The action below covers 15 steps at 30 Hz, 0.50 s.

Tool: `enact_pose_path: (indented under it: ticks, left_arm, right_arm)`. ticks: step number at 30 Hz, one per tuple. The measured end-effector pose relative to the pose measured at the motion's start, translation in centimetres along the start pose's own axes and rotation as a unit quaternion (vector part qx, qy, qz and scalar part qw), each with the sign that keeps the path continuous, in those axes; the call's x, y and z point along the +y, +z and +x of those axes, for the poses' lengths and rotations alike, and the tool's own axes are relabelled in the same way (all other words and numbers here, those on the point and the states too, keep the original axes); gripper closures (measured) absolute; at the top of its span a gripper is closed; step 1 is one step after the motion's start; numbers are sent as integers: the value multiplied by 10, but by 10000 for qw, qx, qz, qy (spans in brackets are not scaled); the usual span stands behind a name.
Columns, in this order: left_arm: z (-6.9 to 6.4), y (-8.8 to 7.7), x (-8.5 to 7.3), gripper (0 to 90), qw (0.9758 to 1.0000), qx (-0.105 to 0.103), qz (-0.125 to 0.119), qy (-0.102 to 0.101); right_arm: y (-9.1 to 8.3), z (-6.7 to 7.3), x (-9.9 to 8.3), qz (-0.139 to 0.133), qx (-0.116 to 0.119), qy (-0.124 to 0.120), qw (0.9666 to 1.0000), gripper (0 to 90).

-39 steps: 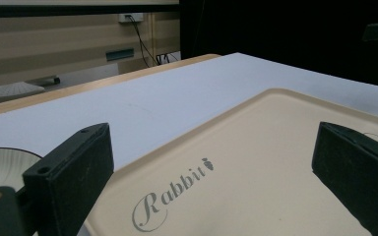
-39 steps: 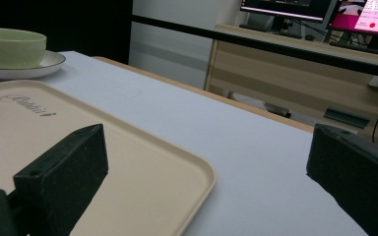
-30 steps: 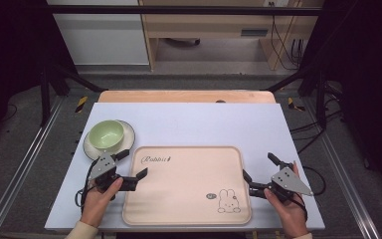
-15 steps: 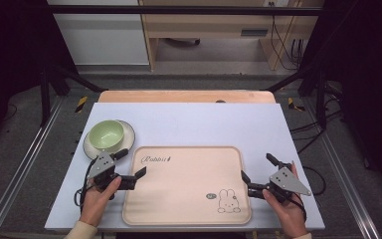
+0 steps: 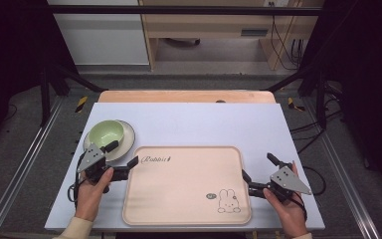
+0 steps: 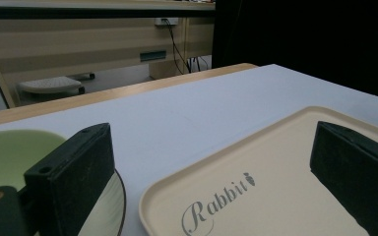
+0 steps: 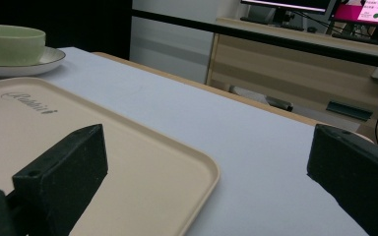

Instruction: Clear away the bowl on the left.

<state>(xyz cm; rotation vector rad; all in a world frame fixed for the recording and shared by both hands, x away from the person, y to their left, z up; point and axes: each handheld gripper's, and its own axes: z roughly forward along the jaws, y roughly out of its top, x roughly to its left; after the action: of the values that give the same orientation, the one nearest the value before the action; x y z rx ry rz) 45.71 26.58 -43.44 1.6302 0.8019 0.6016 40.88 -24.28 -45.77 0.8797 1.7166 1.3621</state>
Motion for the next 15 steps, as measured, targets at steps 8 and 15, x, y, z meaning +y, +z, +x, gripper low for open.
enact_pose_path:
  ticks: [8, 15]
  left_arm:
    - [19, -7, 23, 49, 9992, 367, 8, 144]
    - [40, -3, 55, 50, 9970, 638, 289, 332]
  right_arm:
    - [0, 0, -1, 59, -29, 12, 10000, 20]
    - [-2, 3, 0, 60, -19, -22, 10000, 20]
